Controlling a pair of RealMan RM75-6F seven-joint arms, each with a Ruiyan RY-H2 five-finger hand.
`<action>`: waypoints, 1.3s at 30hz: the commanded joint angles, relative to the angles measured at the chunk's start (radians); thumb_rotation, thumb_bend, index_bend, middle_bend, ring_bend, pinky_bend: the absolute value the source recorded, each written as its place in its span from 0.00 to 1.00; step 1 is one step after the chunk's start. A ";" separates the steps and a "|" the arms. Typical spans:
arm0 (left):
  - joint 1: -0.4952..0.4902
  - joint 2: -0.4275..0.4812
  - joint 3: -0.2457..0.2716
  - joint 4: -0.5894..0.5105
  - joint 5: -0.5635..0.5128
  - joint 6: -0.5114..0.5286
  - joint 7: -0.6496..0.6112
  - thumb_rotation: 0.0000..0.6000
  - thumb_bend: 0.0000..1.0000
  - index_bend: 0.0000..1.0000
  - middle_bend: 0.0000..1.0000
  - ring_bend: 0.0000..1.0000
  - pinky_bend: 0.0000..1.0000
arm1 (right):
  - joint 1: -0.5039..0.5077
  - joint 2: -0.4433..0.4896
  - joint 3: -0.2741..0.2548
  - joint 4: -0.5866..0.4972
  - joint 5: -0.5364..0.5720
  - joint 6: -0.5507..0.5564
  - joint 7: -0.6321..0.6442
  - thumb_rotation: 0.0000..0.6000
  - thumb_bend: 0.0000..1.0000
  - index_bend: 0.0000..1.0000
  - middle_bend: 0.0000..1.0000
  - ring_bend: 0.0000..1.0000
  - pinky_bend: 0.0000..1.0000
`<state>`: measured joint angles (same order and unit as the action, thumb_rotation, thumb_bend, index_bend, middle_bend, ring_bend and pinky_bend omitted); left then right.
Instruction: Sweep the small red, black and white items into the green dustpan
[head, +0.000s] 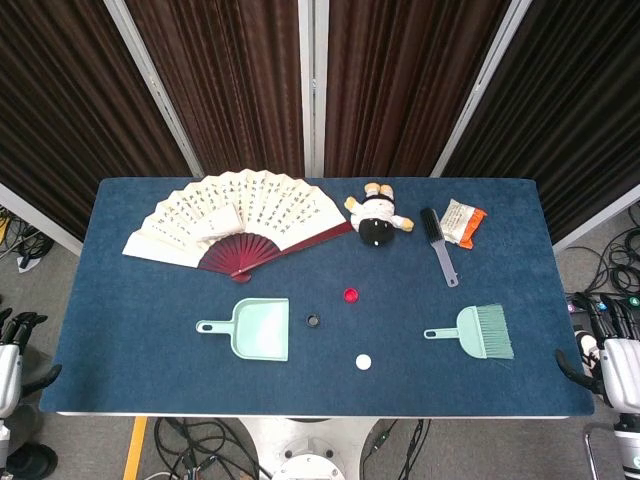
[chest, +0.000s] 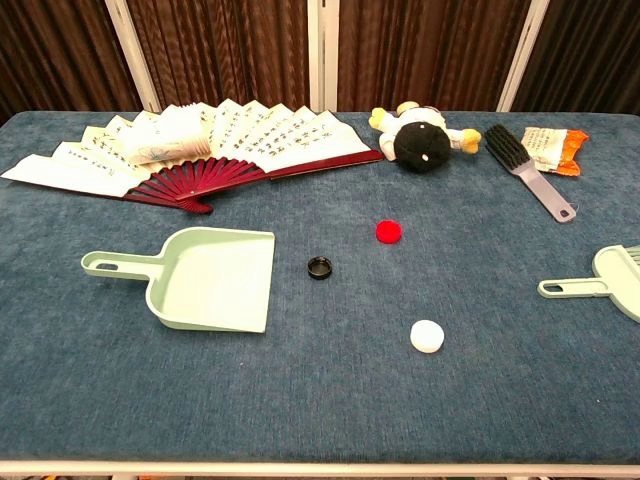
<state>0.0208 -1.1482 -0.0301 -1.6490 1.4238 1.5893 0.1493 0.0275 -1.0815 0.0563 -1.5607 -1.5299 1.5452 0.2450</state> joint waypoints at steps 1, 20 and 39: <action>0.002 -0.002 -0.001 0.001 0.002 0.003 0.000 1.00 0.14 0.26 0.22 0.09 0.14 | 0.000 -0.001 -0.001 0.004 -0.007 0.003 0.004 1.00 0.22 0.07 0.20 0.00 0.00; -0.118 0.008 -0.055 -0.014 0.020 -0.124 0.053 1.00 0.14 0.26 0.22 0.09 0.14 | 0.149 -0.005 -0.017 -0.034 -0.028 -0.253 -0.166 1.00 0.22 0.13 0.24 0.00 0.00; -0.124 -0.021 -0.040 0.022 -0.037 -0.170 0.023 1.00 0.14 0.26 0.22 0.09 0.14 | 0.384 -0.313 0.013 0.108 0.164 -0.548 -0.845 1.00 0.16 0.32 0.33 0.03 0.03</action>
<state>-0.1028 -1.1686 -0.0707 -1.6275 1.3873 1.4199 0.1728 0.3917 -1.3556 0.0701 -1.4834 -1.3927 1.0104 -0.5642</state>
